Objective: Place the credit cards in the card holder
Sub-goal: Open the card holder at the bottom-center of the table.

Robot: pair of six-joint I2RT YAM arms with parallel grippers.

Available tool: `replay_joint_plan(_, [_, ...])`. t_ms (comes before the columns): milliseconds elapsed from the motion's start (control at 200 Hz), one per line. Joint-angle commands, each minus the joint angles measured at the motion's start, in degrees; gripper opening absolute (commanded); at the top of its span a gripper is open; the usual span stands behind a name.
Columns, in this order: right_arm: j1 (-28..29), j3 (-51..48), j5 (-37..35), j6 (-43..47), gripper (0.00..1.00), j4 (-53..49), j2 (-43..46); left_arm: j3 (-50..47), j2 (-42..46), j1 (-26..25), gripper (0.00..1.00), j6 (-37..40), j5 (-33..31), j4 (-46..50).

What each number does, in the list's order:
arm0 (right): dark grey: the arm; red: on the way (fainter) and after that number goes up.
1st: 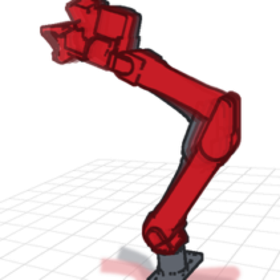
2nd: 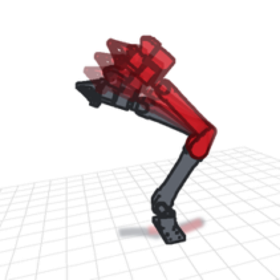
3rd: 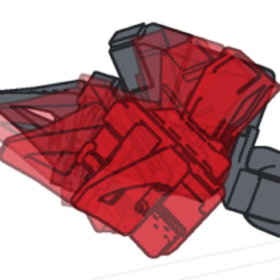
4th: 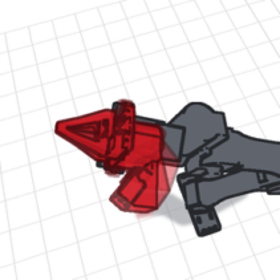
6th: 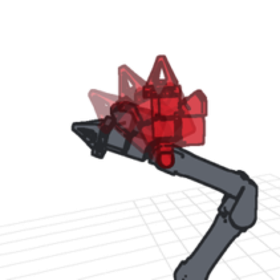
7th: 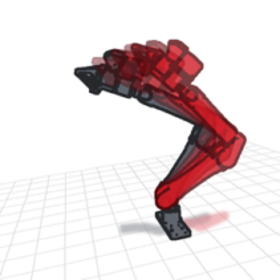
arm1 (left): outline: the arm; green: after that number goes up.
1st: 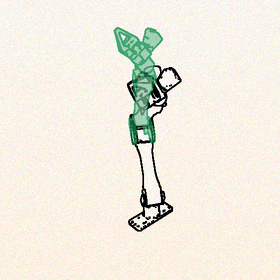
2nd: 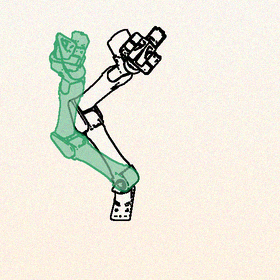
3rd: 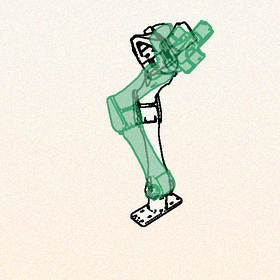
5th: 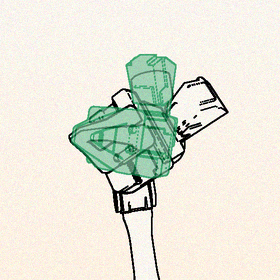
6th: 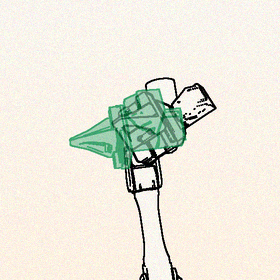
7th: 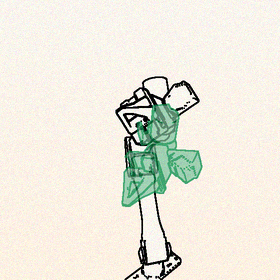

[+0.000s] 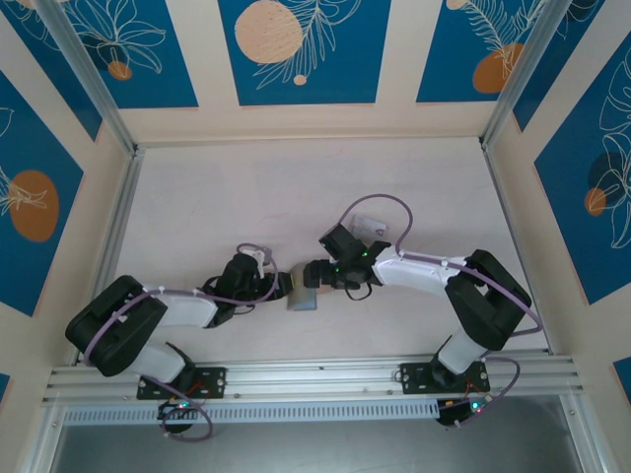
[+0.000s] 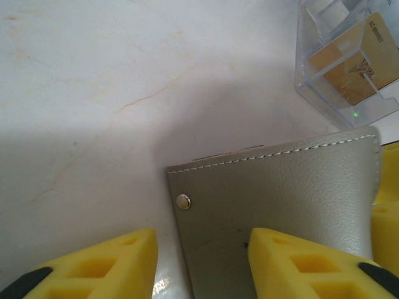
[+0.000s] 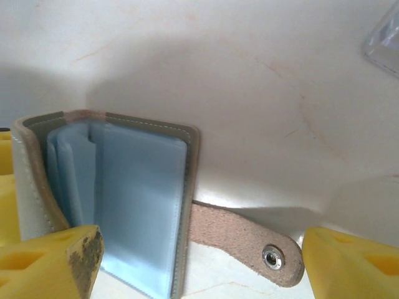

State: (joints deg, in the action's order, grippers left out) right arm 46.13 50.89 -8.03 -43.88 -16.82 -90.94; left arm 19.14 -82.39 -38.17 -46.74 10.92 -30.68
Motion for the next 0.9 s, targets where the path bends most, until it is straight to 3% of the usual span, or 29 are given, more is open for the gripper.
replay_joint_plan(0, [0.9,2.1,4.0,-0.2,0.86,3.0,1.3,-0.6,1.5,-1.6,0.49,-1.6,4.3,2.0])
replay_joint_plan(215, [1.2,2.7,6.9,-0.3,0.88,5.1,0.2,0.1,2.5,-1.5,0.62,-2.3,6.5,2.5])
replay_joint_plan(560, [2.0,3.6,8.6,-1.0,0.88,6.7,-1.9,-1.1,5.1,0.0,0.69,-4.0,2.9,10.9])
replay_joint_plan(660, [2.0,3.4,7.8,-1.7,0.87,5.9,-1.4,0.2,6.3,0.1,0.67,-2.7,0.7,18.7])
replay_joint_plan(770, [1.9,3.2,7.1,-2.3,0.86,5.0,-1.2,-0.3,7.2,0.2,0.65,-2.0,0.4,19.0])
replay_joint_plan(895, [1.9,2.3,7.7,-3.2,0.72,5.6,-0.8,-0.7,7.9,0.1,0.61,-1.6,0.9,18.2])
